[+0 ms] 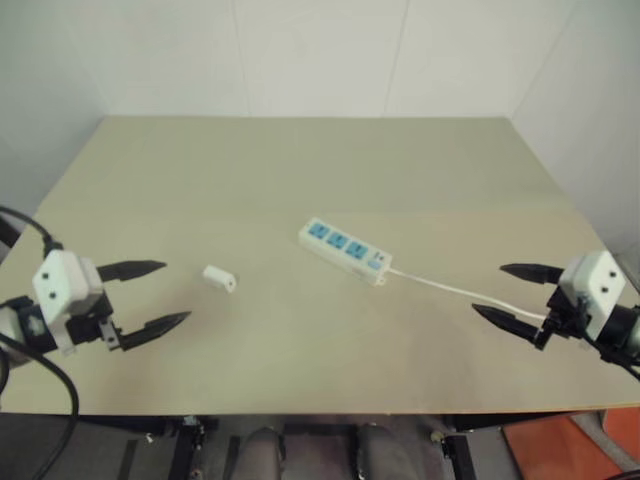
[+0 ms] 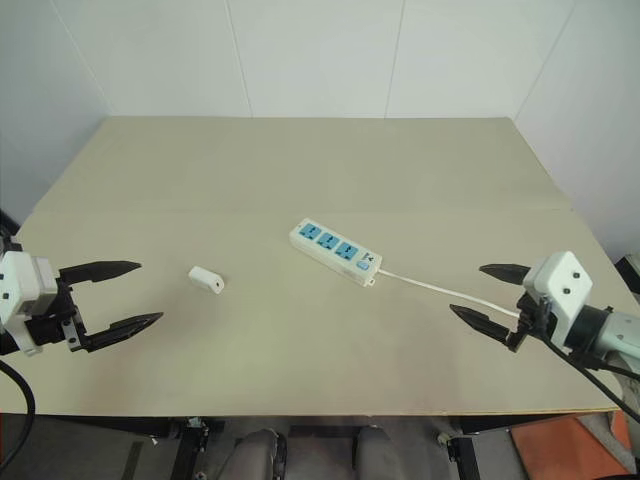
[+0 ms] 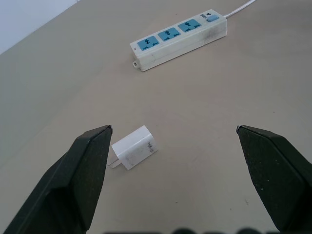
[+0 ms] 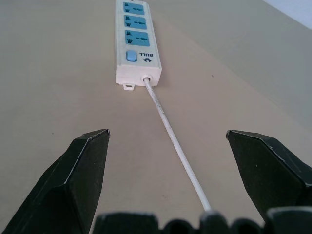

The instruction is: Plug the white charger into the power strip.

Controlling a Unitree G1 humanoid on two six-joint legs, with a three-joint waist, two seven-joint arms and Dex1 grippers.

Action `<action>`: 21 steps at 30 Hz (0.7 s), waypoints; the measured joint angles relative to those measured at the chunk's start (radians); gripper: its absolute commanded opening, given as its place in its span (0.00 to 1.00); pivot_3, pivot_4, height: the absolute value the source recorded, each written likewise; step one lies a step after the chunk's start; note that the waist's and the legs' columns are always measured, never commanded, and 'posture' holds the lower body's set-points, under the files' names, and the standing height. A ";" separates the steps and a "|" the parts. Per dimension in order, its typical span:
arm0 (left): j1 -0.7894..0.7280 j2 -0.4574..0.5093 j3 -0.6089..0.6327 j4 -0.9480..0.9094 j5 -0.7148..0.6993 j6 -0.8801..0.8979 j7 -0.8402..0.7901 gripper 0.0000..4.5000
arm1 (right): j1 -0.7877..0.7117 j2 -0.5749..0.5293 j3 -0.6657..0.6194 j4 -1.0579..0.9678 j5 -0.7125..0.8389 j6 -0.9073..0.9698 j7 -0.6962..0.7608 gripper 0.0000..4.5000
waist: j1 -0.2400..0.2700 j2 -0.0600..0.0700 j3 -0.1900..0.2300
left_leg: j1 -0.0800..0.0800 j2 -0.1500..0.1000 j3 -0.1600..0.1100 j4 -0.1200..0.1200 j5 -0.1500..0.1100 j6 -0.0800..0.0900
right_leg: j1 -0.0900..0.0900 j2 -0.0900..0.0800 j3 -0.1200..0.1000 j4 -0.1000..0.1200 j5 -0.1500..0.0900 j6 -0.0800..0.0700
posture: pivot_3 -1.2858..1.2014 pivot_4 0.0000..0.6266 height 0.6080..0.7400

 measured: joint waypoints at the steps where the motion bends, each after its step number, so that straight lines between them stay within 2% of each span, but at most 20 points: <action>1: 0.000 0.000 0.000 0.000 0.000 0.000 0.000 0.99 | 0.000 0.000 0.000 0.000 0.000 0.000 0.000 1.00 | 0.000 0.000 0.000 | 0.000 0.000 0.000 0.000 0.000 0.000 | 0.000 0.000 0.000 0.000 0.000 0.000 | 0.52 0.24 1.00; 8: -0.001 -0.003 -0.001 0.000 -0.002 -0.001 0.000 0.99 | -0.052 0.041 0.028 0.035 0.004 -0.008 -0.002 1.00 | -0.004 0.000 0.000 | 0.001 0.001 0.000 0.000 0.000 0.000 | 0.000 0.001 0.000 0.000 0.000 0.000 | 0.52 0.24 1.00; 13: -0.050 -0.006 -0.048 0.000 -0.008 -0.002 0.000 0.99 | -0.221 0.185 0.167 0.117 -0.019 -0.057 -0.044 1.00 | -0.010 0.000 0.000 | 0.002 0.002 0.001 0.000 0.000 0.000 | 0.000 0.002 0.002 0.001 0.000 0.000 | 0.52 0.24 1.00; 17: -0.111 -0.020 -0.112 0.002 -0.016 -0.002 0.000 0.99 | -0.396 0.314 0.273 0.263 -0.078 -0.116 -0.095 1.00 | -0.016 0.000 0.000 | 0.002 0.002 0.002 0.000 0.000 0.000 | 0.000 0.002 0.002 0.001 0.001 -0.001 | 0.52 0.24 1.00; 21: -0.143 -0.034 -0.144 0.002 -0.017 -0.002 0.001 0.99 | -0.489 0.397 0.352 0.377 -0.115 -0.173 -0.098 1.00 | -0.018 0.000 0.000 | 0.000 0.002 0.001 -0.001 0.000 0.000 | -0.002 0.002 0.002 0.001 0.001 -0.001 | 0.52 0.24 1.00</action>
